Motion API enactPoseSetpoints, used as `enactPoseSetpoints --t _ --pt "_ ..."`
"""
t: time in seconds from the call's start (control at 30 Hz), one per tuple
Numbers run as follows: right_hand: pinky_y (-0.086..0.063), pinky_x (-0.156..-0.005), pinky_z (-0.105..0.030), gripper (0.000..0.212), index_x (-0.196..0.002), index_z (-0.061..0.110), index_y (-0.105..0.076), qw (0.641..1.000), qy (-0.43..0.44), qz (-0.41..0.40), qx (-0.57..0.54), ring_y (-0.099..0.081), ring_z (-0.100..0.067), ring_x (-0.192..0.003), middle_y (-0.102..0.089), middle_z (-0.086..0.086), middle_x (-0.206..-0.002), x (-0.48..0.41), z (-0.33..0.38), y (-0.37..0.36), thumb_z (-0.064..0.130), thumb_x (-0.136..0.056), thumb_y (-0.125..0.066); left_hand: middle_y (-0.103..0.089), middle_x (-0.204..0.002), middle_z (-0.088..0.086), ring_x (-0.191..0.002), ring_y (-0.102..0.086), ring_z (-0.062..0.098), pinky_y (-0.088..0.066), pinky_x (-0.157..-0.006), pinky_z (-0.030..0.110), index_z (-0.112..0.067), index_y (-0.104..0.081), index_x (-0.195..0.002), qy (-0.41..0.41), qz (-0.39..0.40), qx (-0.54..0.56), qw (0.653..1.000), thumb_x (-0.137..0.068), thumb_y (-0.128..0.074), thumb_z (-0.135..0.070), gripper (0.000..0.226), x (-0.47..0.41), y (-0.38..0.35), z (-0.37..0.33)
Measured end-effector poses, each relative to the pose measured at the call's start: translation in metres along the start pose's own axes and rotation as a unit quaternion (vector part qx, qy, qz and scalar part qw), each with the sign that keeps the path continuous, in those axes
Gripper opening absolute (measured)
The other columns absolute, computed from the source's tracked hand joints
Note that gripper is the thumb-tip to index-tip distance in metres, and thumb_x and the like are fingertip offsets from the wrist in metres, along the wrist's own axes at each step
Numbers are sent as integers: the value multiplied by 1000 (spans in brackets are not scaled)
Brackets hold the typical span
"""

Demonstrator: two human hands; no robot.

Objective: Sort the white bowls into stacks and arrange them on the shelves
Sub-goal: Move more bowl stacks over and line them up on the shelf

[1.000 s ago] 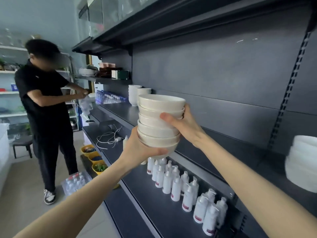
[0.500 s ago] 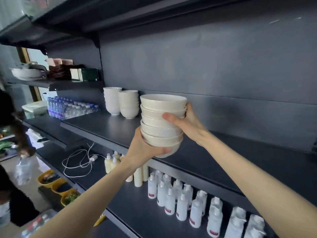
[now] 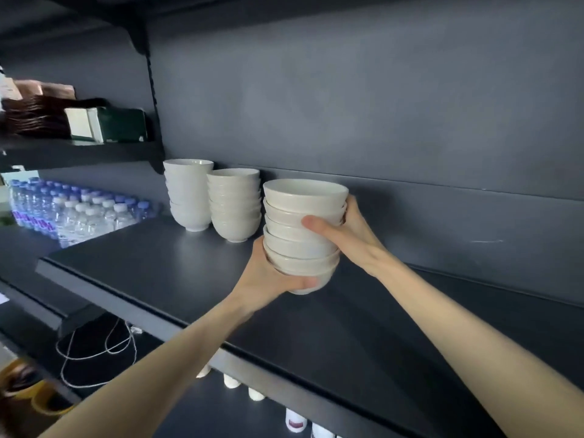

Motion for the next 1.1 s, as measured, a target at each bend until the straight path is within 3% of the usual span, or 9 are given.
enactPoseSetpoints --t 0.17,0.3,0.5,0.63,0.8,0.97,1.1 --pt "-46 -102 -37 110 -134 27 -30 999 -20 -40 18 -52 -9 -119 -52 21 -120 -43 -24 -16 64 -43 -78 -71 -113 -5 -106 -67 10 -54 -80 22 -24 -58 -118 7 54 13 998 -57 -87 2 73 -48 21 35" --pt "-46 -103 -36 107 -132 28 -30 996 -37 -78 31 -51 -7 -119 -52 24 -119 -65 -38 -23 64 -43 -78 -69 -118 -1 -110 -65 14 -56 -87 30 -17 -55 -126 5 89 15 996 -56 -89 0 80 -81 33 65" --pt "-45 -104 -37 104 -135 25 -29 987 -53 -144 49 -51 -8 -120 -51 22 -122 -86 -49 -31 55 -52 -85 -70 -116 -2 -109 -66 13 -56 -83 25 -15 -56 -126 -7 142 29 989 -55 -89 4 81 -122 46 89" --pt "-47 -100 -34 102 -127 32 -29 981 -74 -171 55 -52 -7 -118 -52 21 -122 -96 -55 -35 60 -44 -81 -68 -120 -1 -110 -65 11 -54 -81 21 -13 -53 -130 -17 180 54 982 -56 -88 7 84 -135 45 99" --pt "-45 -97 -28 103 -139 23 -26 979 -74 -187 43 -51 -6 -115 -50 22 -118 -104 -56 -40 45 -56 -83 -65 -125 2 -114 -63 15 -55 -83 24 -12 -49 -134 -27 200 84 976 -58 -87 7 87 -150 45 110" --pt "-47 -80 -13 87 -143 21 -21 981 -77 -176 32 -50 9 -103 -48 23 -115 -107 -59 -43 25 -76 -77 -59 -133 -7 -121 -57 9 -52 -96 34 -23 -38 -141 3 169 58 984 -47 -97 -30 111 -152 49 133" --pt "-46 -92 -23 93 -144 18 -19 978 -85 -187 38 -50 2 -108 -47 20 -117 -109 -60 -43 28 -74 -79 -60 -128 -10 -113 -58 6 -49 -85 17 -21 -43 -138 51 123 12 991 -41 -92 -46 112 -148 59 144"
Point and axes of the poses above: each hand's wrist, its own x-axis away from the middle knuckle, its own y-axis out of the back of the hand, z = x × y, the point moved 9 cm from there along -x, towards the middle knuckle
